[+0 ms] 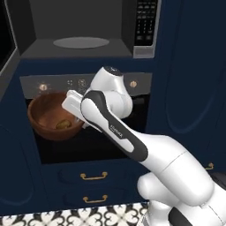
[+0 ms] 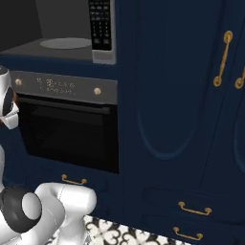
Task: Pick the mushroom from the sink and place it in the bowl. Then pick the bowl and place it in the microwave. Then close the microwave door and press the start button.
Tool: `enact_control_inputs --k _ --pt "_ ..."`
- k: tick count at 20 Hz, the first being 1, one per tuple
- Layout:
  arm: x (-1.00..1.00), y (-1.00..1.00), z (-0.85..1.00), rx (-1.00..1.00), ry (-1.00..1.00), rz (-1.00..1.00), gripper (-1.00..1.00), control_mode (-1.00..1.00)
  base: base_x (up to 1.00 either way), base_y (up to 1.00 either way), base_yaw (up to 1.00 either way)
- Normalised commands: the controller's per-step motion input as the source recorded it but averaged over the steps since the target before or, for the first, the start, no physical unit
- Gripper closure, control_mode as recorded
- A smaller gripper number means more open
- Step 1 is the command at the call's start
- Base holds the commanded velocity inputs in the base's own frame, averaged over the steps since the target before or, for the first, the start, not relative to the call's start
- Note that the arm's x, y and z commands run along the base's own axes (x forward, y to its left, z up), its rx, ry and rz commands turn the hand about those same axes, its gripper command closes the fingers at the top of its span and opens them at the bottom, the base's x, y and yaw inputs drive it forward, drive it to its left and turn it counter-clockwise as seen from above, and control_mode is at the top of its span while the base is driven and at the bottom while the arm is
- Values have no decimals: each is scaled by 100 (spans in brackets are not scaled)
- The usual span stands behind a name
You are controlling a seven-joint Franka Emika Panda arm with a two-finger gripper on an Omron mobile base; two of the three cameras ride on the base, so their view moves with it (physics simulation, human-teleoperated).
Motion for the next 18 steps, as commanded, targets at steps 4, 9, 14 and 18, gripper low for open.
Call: enact_control_inputs --k 4,9,14,18 --pt "0 0 0 0 0 0 100 100 63 0 -4" --pt "0 0 0 0 0 0 100 100 59 22 -4" --pt "0 0 0 0 0 0 100 100 41 63 -1" --pt "0 0 0 0 0 0 100 100 50 19 0"
